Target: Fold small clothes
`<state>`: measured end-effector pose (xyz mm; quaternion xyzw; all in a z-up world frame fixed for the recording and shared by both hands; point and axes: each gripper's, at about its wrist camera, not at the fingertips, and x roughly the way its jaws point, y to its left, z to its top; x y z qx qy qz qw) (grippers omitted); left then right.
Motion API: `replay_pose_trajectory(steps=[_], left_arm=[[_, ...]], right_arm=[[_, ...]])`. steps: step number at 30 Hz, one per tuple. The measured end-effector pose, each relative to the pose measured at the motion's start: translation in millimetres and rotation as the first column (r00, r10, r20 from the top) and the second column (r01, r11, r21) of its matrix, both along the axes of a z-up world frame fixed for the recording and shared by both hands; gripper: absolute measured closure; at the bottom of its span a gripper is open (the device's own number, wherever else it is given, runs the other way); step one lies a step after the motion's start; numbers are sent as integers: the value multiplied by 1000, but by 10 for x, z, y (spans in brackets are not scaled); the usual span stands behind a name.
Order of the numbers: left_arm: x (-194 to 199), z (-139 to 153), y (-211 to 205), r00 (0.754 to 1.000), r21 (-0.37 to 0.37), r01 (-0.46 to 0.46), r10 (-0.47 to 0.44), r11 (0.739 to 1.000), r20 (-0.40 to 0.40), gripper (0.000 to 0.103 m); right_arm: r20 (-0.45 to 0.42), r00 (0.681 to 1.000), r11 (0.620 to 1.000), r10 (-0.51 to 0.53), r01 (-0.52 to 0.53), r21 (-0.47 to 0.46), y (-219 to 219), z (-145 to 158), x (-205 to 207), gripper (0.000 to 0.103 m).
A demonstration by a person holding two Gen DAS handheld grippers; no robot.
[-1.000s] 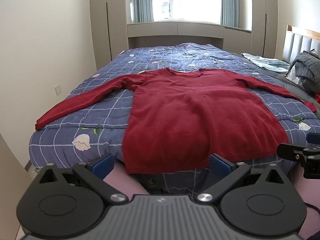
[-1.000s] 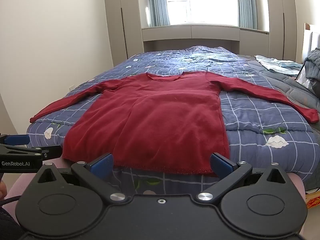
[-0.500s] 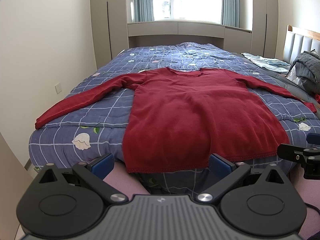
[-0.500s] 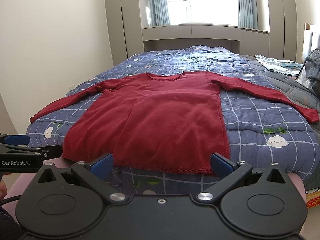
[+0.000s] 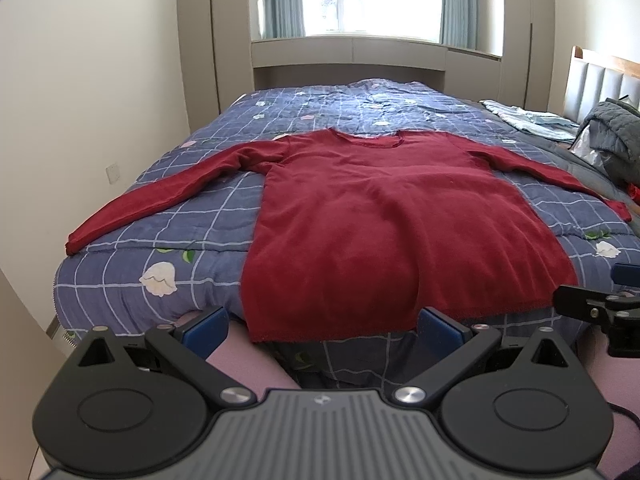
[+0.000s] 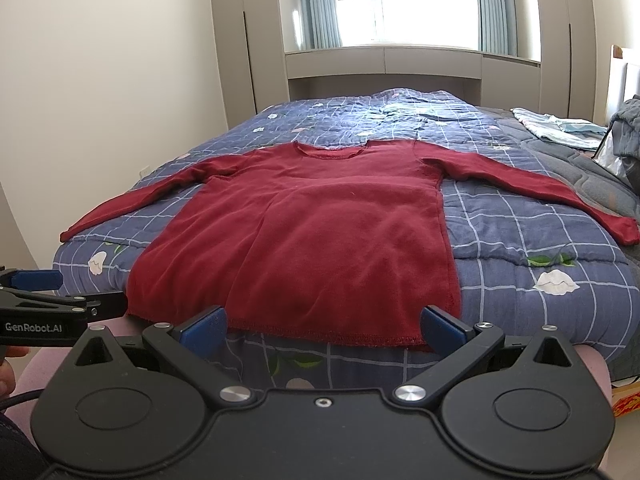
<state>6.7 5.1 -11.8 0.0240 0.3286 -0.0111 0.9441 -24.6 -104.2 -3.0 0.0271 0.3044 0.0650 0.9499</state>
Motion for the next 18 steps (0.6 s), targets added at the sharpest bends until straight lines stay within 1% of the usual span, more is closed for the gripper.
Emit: replay_pose_trajectory(steps=[4,6,9,15,18], left_arm=[[150,22,14,999,-27,43,-44,999,-24,0],[271,45,-25,998,3,56,-56,998,-24,0],[497,110,-124,998,52,68,-68,996,-12,0],[975,288,-254,999,51,35,-35,998,-1,0],[1189,344,-308,1000,74,-2,1,997,13,0]], right_arm=[[-27,1000,1000,8,-8,25,-83,-10,112,0],[-35,999,1000,-5,5,20,-108,14,192,0],[-22,999,999,-37,36,-6,-146,57,316,0],[25,996,996,-82,83,-43,-310,163,628,0],[43,994,993,-100,102,-60,-427,188,833,0]])
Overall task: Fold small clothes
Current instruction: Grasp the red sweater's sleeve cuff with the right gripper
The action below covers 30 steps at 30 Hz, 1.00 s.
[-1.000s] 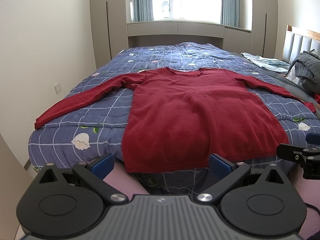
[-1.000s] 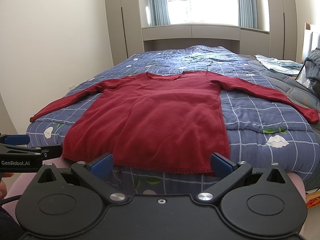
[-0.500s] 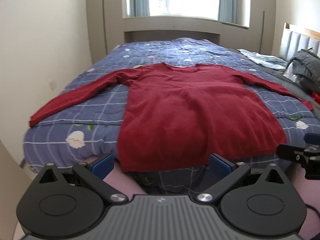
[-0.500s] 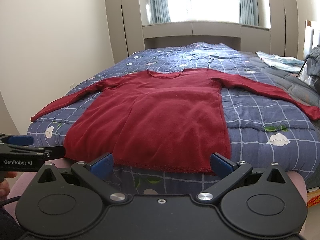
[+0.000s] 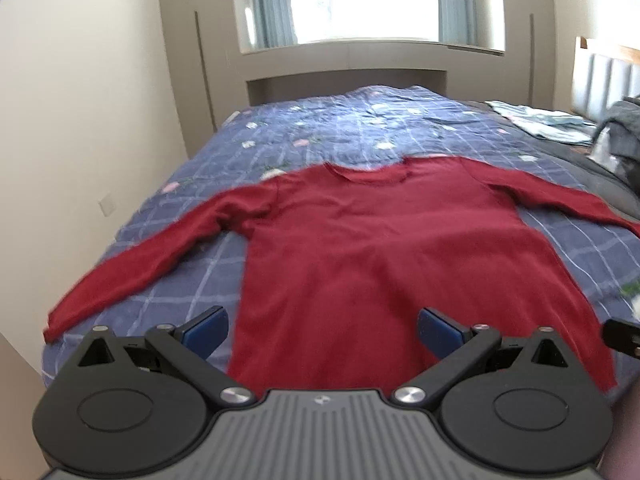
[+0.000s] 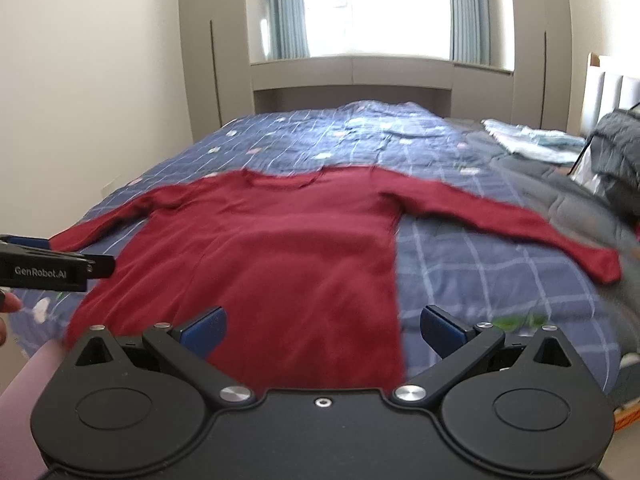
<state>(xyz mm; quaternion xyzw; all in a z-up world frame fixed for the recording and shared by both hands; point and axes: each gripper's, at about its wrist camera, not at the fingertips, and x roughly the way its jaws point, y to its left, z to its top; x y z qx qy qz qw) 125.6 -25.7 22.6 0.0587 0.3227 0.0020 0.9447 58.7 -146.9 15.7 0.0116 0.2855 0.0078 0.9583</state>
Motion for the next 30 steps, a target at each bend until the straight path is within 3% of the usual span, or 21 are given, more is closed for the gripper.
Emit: replay_pose_trajectory(steps=[11,18,24,30], left_arm=[[875,-73,-349,994,44,-82,85,996,-67,0],[1324,-222,-669,994,56,-50,55,997,-89,0],[1678,-386,-898,996,68,-15,21,998,-86,0],[1872,-494,-1076,1000,9,4,-4,1000,-21,0]], right_arm=[[1,991,991,-136,136,0,-733,-176,690,0],[82,941,935,-328,336,-112,-1320,-372,845,0],[79,884,887,-461,458,55,-2060,-501,955,0],[34,826,825,-562,557,95,-2639,-647,981,0]])
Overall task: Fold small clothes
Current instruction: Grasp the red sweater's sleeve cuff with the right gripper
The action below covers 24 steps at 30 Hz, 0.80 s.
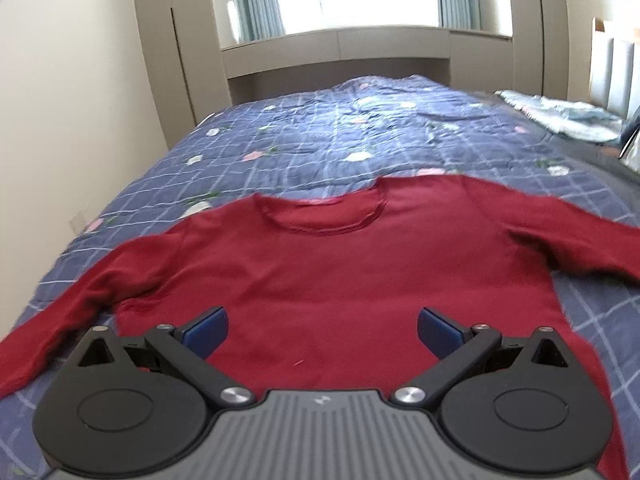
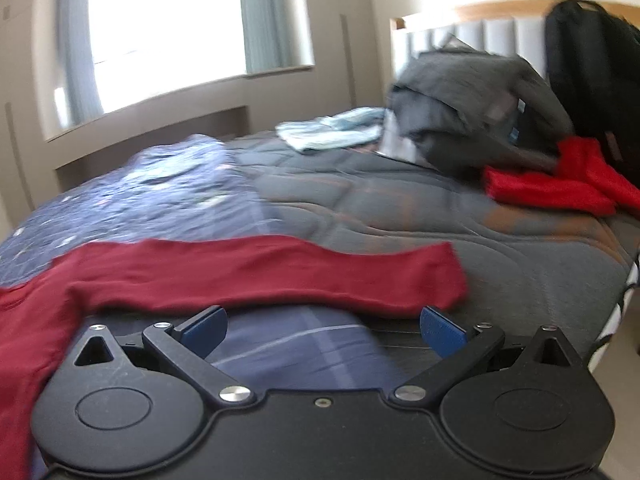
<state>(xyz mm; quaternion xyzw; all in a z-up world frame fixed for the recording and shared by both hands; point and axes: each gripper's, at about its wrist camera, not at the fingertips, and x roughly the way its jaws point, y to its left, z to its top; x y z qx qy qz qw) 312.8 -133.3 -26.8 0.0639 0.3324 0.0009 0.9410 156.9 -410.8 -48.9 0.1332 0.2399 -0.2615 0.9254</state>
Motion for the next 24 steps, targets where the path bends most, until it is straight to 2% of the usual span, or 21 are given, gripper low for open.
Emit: replay_pose_trajectory(steps=[3,7,12,16,19,21,22,24], left_arm=[[117,-87,-88,1000,-17,18,-18,1000,-11,0],[213,-224,-199,999,1,17,-17,1000,-35,0],[194,-326,-251,999,22,14,-13,1000,-52,0],[156,-323,-230,998,11,20,-20,1000,-57,0],[135,-296,-214,998,-4,30,-30,1000,-62,0],[128,-272,-209,997,-2,31,-31,1000,-64,0],[122,-262,-202,997,3,28,-27,1000,-67,0],[134,-238,-175,996,7,13,-13,1000,-87,0]], right_arm=[[23,998,994,-61,59,87,-316,-50,-19,1],[-12,993,982,-116,117,147,-659,-169,87,1],[-27,985,937,-172,172,306,-926,-310,156,18],[11,977,907,-213,193,375,-1009,-308,108,23],[27,961,873,-276,239,424,-1111,-343,92,39],[15,946,862,-324,289,416,-1143,-340,95,61],[9,940,859,-340,307,409,-1151,-338,101,65],[-5,932,859,-362,336,387,-1150,-328,115,84]])
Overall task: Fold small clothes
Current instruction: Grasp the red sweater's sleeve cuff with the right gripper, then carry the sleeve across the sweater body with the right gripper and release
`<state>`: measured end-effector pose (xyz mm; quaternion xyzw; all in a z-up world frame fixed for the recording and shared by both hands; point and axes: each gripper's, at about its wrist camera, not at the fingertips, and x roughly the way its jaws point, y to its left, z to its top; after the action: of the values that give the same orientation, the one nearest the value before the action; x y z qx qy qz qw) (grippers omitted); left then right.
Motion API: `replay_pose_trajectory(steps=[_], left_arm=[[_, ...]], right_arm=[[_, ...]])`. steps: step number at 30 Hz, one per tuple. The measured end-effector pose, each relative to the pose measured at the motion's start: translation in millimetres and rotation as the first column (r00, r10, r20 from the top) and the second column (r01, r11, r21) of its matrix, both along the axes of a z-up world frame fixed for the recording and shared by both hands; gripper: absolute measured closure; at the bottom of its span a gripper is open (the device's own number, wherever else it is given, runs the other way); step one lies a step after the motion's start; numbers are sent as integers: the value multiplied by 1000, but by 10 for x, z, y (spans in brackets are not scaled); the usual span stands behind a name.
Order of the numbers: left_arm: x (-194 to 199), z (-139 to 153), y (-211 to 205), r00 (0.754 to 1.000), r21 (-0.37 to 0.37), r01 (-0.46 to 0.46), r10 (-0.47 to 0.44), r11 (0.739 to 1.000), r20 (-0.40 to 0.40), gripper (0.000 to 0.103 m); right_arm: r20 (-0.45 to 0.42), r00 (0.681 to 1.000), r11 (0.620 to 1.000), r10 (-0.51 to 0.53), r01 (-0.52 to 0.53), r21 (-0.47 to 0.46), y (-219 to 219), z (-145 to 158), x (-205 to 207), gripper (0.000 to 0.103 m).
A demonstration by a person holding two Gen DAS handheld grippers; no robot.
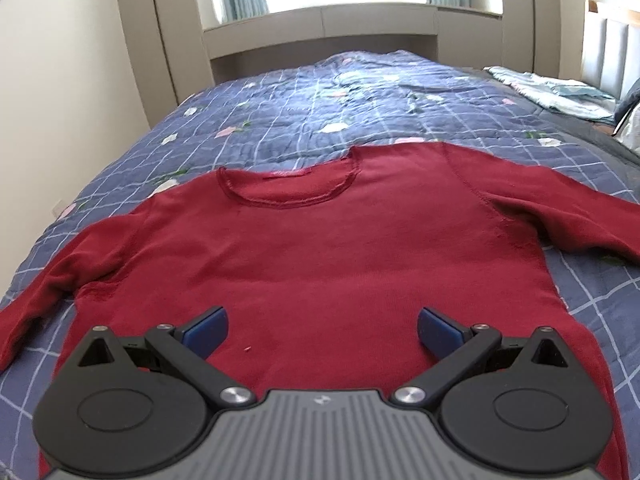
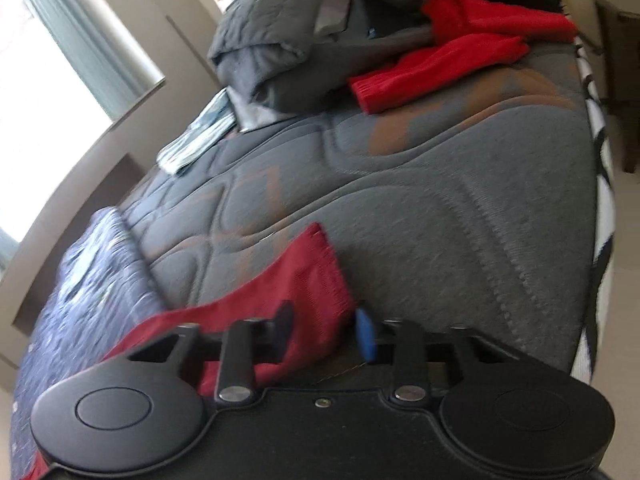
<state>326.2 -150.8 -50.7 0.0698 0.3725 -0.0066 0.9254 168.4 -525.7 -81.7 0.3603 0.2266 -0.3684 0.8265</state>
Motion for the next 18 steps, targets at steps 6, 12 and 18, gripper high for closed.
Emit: replay_pose_trajectory(steps=[6,12,18], left_arm=[[42,90,242,998,-64,-38,35,997,-47,0],[27,233,658,998,-207,-44,32,977,-60,0],[-65,310,1116,994,-313,-104,90,944,-59,0]], right_arm=[[-17,999,991,43,-45,-123,108,289,144,97],[30,983,943,180,-164,-291,439,997,632,97],[60,899,827,433,-370,-423,1179,1683,1406,97]])
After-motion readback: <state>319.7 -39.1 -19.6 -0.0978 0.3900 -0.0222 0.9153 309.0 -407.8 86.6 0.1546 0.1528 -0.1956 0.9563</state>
